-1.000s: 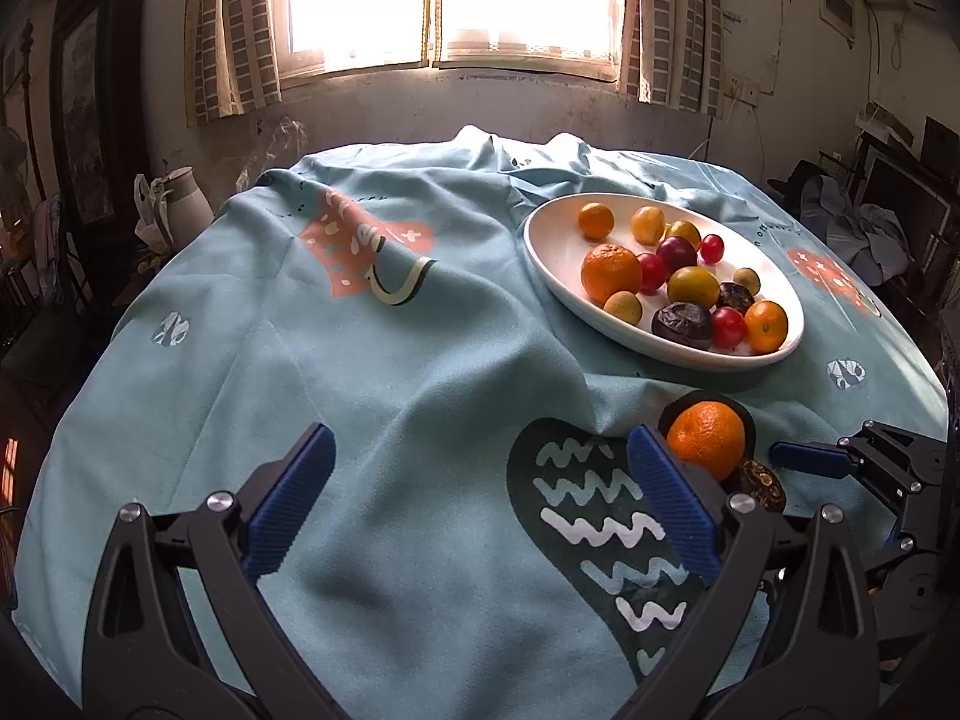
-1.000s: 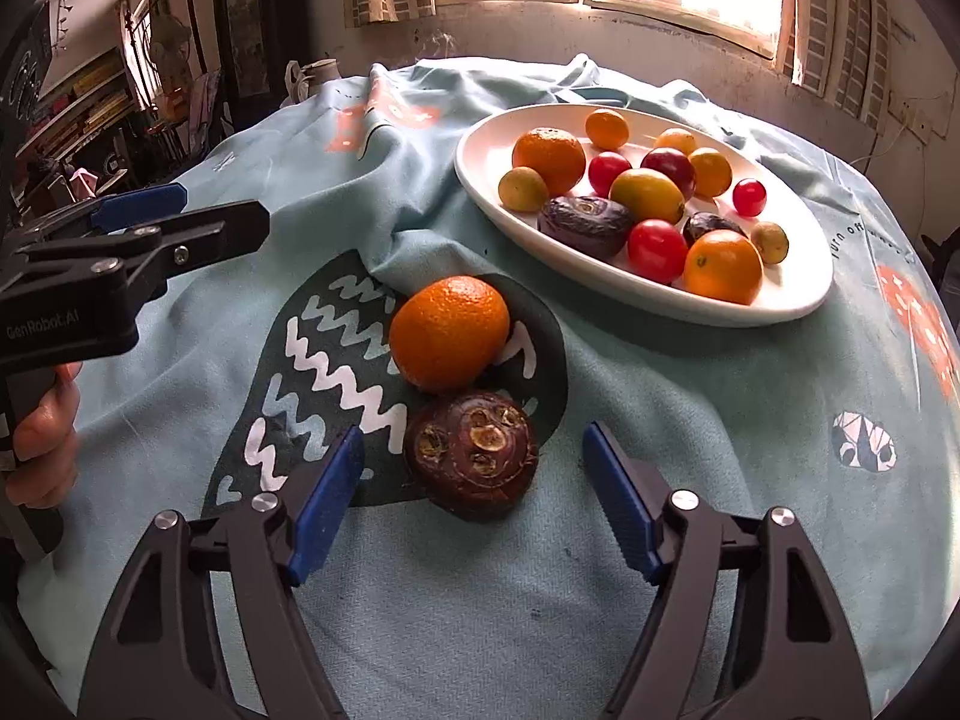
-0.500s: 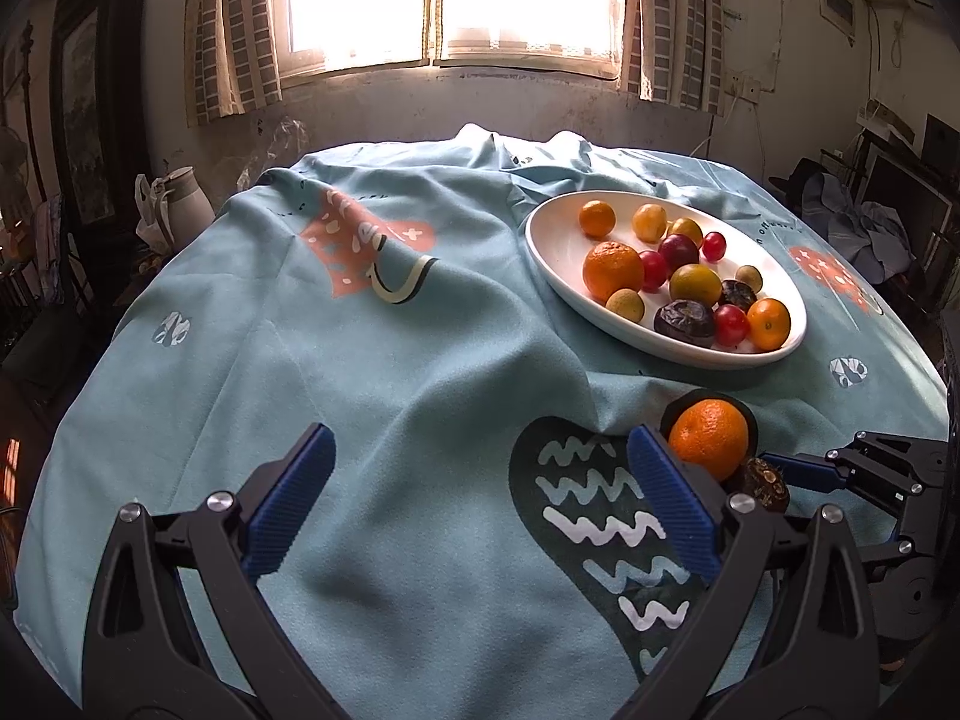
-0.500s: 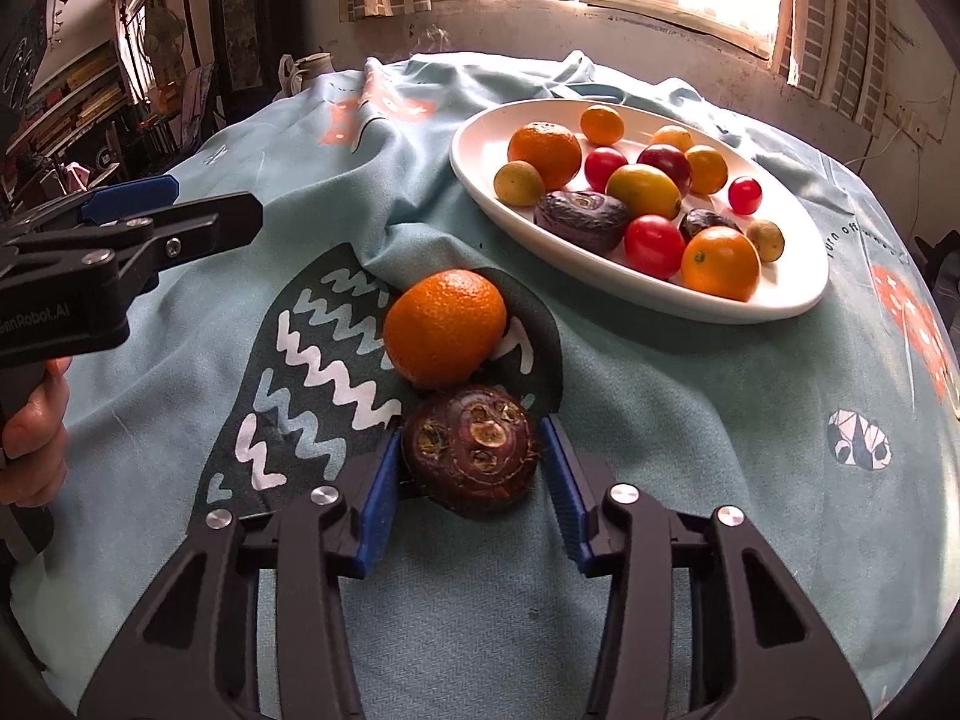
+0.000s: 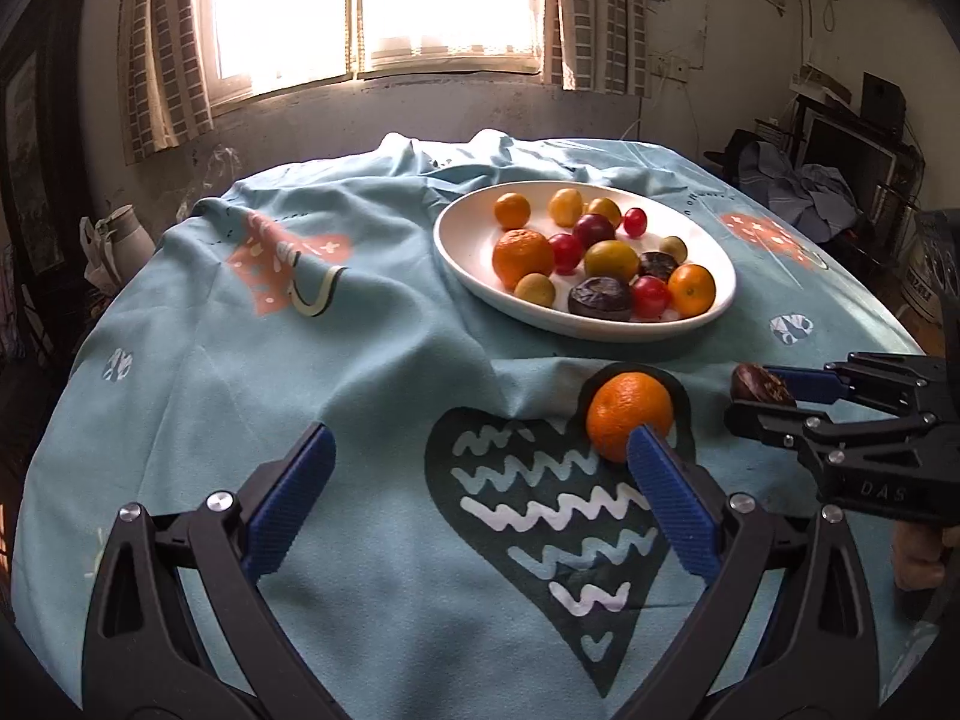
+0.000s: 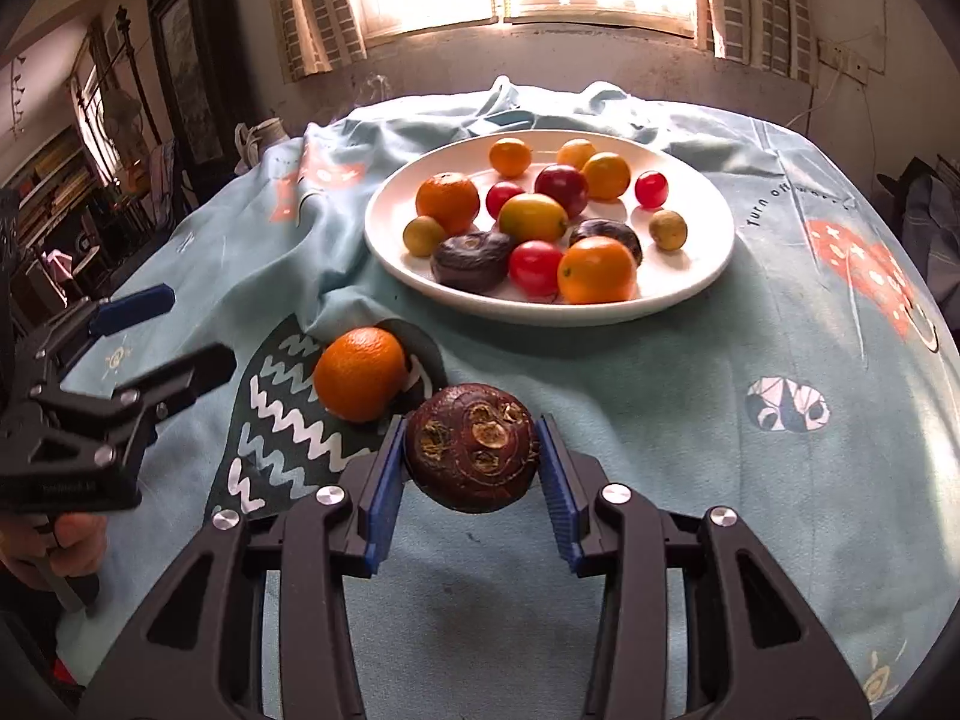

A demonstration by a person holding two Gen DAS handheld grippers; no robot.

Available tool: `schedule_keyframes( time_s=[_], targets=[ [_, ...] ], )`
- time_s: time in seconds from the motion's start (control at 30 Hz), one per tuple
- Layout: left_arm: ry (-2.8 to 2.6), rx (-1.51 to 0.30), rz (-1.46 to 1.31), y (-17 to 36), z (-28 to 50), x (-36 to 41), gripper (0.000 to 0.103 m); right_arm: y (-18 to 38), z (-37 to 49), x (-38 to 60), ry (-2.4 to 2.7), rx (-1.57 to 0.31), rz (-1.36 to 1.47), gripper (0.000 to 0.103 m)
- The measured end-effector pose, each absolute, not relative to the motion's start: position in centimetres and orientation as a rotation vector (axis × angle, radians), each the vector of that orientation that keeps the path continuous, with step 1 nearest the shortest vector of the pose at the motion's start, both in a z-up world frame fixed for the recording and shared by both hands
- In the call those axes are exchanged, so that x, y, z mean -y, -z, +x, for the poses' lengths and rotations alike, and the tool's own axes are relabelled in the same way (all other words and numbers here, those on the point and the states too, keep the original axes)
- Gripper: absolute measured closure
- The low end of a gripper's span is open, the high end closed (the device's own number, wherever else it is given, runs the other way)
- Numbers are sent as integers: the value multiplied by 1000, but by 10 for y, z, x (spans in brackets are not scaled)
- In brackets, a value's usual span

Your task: Organize fruits

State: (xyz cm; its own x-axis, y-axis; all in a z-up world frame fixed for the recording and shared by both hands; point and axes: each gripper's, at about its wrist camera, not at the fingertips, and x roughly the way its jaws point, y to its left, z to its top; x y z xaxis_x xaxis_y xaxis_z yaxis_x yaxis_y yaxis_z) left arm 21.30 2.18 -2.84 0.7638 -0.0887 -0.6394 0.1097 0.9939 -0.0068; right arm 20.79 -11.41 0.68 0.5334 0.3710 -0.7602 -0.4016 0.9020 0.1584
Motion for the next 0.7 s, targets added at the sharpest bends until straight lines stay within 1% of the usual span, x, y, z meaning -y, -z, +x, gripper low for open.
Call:
schedule_keyframes(
  time_s=[0.1,0.17,0.27,0.3,0.33,0.4,0.7],
  targets=[
    [200,-704,61,32,218,0,5,-8,213,127,-432,-911,27,60],
    [237,-717,96,36,223,14,9,-6,216,130,-426,-923,47,60],
    [265,-740,120,42,233,29,28,-5,216,132,-427,-926,66,60],
    [276,-755,123,45,236,33,44,-5,215,131,-425,-924,62,60],
    [286,-769,123,47,240,36,54,-6,215,131,-423,-922,60,60],
    [278,-782,119,51,246,37,57,-6,215,132,-416,-916,58,60],
    [295,-841,99,64,261,40,57,-7,215,133,-420,-925,60,60]
  ],
)
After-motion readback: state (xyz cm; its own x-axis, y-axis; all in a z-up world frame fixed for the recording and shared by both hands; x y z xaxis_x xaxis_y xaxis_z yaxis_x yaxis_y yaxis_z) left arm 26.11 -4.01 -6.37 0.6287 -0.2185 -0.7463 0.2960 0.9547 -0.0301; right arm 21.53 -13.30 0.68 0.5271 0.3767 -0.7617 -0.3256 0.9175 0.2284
